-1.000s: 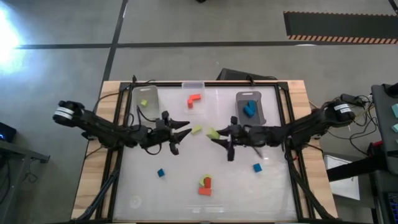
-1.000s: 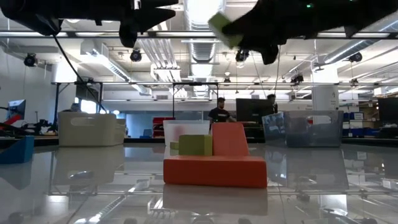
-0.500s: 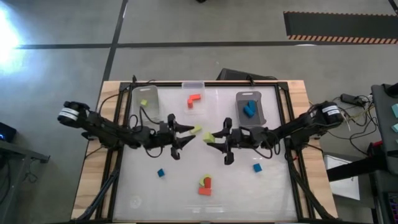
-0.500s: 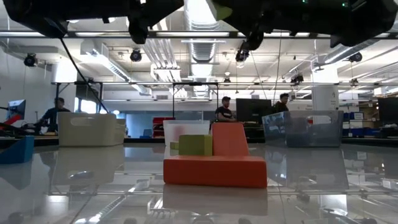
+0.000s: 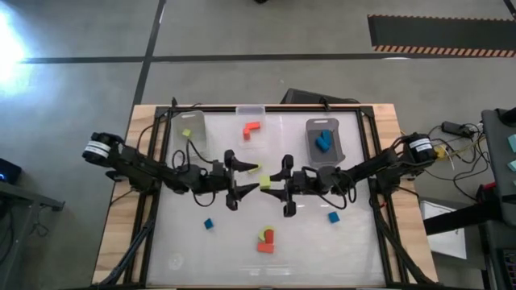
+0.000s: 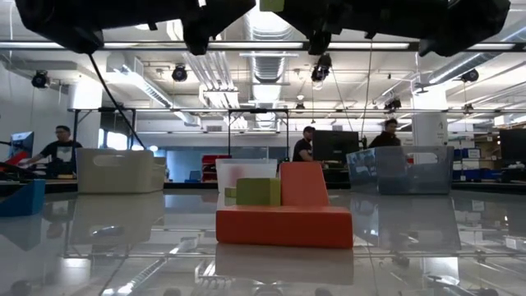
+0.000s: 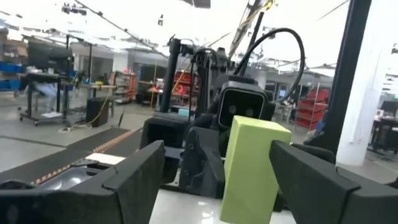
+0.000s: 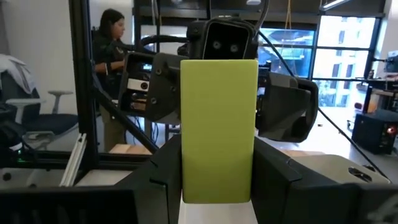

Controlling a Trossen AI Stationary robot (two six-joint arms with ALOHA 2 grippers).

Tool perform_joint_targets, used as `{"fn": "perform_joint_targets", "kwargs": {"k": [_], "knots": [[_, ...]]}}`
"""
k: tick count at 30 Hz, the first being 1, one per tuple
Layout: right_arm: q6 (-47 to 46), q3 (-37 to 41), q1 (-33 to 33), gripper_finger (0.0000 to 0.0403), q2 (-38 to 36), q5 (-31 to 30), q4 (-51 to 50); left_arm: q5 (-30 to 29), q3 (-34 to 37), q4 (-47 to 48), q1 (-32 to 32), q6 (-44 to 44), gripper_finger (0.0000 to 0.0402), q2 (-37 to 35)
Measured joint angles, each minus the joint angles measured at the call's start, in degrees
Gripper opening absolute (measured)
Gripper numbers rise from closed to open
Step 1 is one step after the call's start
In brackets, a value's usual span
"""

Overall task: Sort & place blocks by color
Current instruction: Put the green block into the white bin

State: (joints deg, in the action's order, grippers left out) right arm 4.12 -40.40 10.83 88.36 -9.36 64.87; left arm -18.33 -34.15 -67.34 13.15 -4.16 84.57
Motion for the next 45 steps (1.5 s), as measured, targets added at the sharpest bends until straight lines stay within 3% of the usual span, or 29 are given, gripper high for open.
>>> {"fn": "perform_joint_targets", "kwargs": {"k": [11, 22, 33, 45], "knots": [[-0.08, -0.41, -0.48, 0.0121, -1.51, -1.53, 0.19, 5.92, 0.61, -2.56, 0.04, 1.16, 0.0279, 1.86], [-5.59, -0.39, -0.63, 0.0121, -1.55, 2.13, -5.43, 4.2, -1.54, -3.02, -0.31, 2.18, 0.0279, 2.54], [-5.79, -0.52, -0.66, 0.0121, -1.24, 1.91, -6.5, 4.06, -6.31, -2.73, -0.39, 6.07, 0.0276, 8.22], [-6.01, -0.52, -0.63, 0.0121, -1.24, 1.89, -7.64, 3.91, -6.56, -2.53, -0.39, 6.03, 0.0193, 7.94]]}}
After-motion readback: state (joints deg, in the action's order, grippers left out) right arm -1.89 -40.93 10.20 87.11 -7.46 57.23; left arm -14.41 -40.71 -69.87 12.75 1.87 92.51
